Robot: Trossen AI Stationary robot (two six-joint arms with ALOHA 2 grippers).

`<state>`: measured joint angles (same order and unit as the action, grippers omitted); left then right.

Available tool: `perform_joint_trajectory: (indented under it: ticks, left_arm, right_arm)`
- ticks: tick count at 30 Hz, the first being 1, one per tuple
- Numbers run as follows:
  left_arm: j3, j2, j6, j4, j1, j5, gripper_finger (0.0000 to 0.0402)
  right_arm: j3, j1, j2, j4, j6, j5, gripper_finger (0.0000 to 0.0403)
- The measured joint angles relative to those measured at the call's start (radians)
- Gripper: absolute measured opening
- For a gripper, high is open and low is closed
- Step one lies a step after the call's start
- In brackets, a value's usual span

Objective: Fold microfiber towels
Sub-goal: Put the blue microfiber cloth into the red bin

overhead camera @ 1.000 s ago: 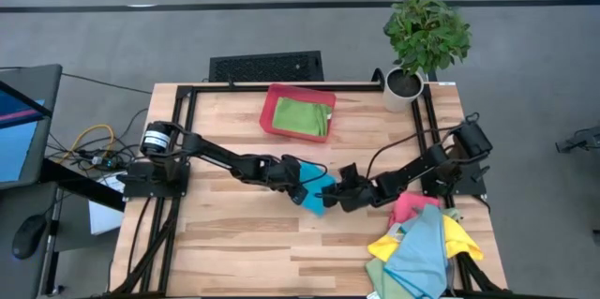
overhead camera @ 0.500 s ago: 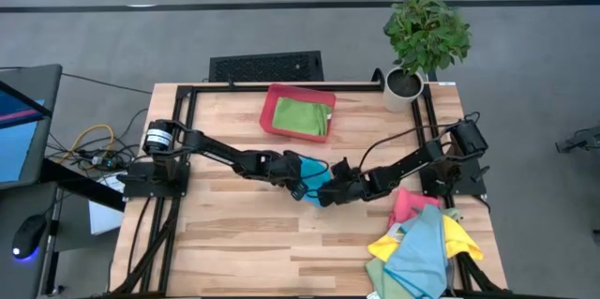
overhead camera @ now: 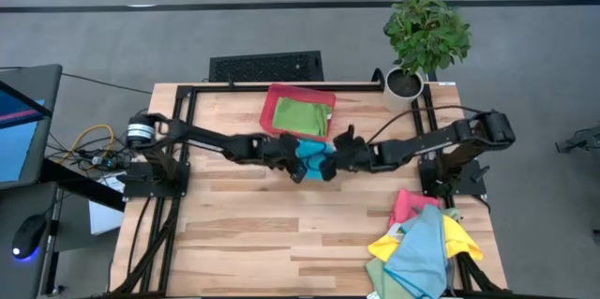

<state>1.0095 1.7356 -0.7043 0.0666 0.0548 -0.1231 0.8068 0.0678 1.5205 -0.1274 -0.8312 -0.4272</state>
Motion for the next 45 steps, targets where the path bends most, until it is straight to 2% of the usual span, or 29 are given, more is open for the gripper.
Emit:
perform_joint_trajectory:
  ticks: [8, 13, 21, 30, 36, 41, 45]
  left_arm:
    - [0.000, -0.124, 0.112, 0.065, 0.131, -0.044, 0.0005]
    - [0.000, -0.135, 0.158, 0.072, 0.242, -0.028, 0.0005]
    - [0.002, -0.131, 0.244, 0.048, 0.364, -0.005, 0.0006]
    - [0.002, -0.121, 0.305, 0.042, 0.418, -0.006, 0.0007]
    - [0.010, -0.008, 0.302, -0.006, 0.437, 0.048, 0.0007]
    - [0.039, 0.020, 0.290, -0.023, 0.461, -0.001, 0.0007]
    - [0.037, 0.020, 0.285, -0.010, 0.462, 0.064, 0.0015]
  right_arm:
    - [0.098, -0.176, 0.004, 0.010, 0.200, 0.064, 0.0039]
    - [0.197, -0.293, 0.049, -0.007, 0.336, 0.098, 0.0038]
    - [0.290, -0.416, 0.174, 0.006, 0.427, 0.159, 0.0042]
    - [0.315, -0.469, 0.281, 0.047, 0.441, 0.206, 0.0046]
    - [0.312, -0.481, 0.280, 0.046, 0.451, 0.194, 0.0045]
    - [0.312, -0.499, 0.290, 0.033, 0.451, 0.198, 0.0046]
    - [0.312, -0.512, 0.299, 0.043, 0.482, 0.219, 0.0049]
